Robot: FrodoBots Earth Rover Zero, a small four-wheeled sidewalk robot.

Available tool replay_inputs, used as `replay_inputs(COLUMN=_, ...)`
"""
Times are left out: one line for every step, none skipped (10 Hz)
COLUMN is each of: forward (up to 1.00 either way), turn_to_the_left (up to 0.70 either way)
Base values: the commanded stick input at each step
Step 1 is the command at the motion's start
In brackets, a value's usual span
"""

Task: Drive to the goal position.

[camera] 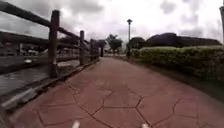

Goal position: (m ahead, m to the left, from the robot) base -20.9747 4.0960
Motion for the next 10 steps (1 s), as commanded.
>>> replay_inputs(forward=1.00, turn_to_the_left=0.00)
replay_inputs(forward=1.00, turn_to_the_left=0.00)
replay_inputs(forward=1.00, turn_to_the_left=0.00)
replay_inputs(forward=1.00, turn_to_the_left=0.00)
replay_inputs(forward=1.00, turn_to_the_left=0.00)
replay_inputs(forward=1.00, turn_to_the_left=0.00)
replay_inputs(forward=1.00, turn_to_the_left=0.00)
replay_inputs(forward=1.00, turn_to_the_left=0.00)
replay_inputs(forward=1.00, turn_to_the_left=0.00)
replay_inputs(forward=1.00, turn_to_the_left=0.00)
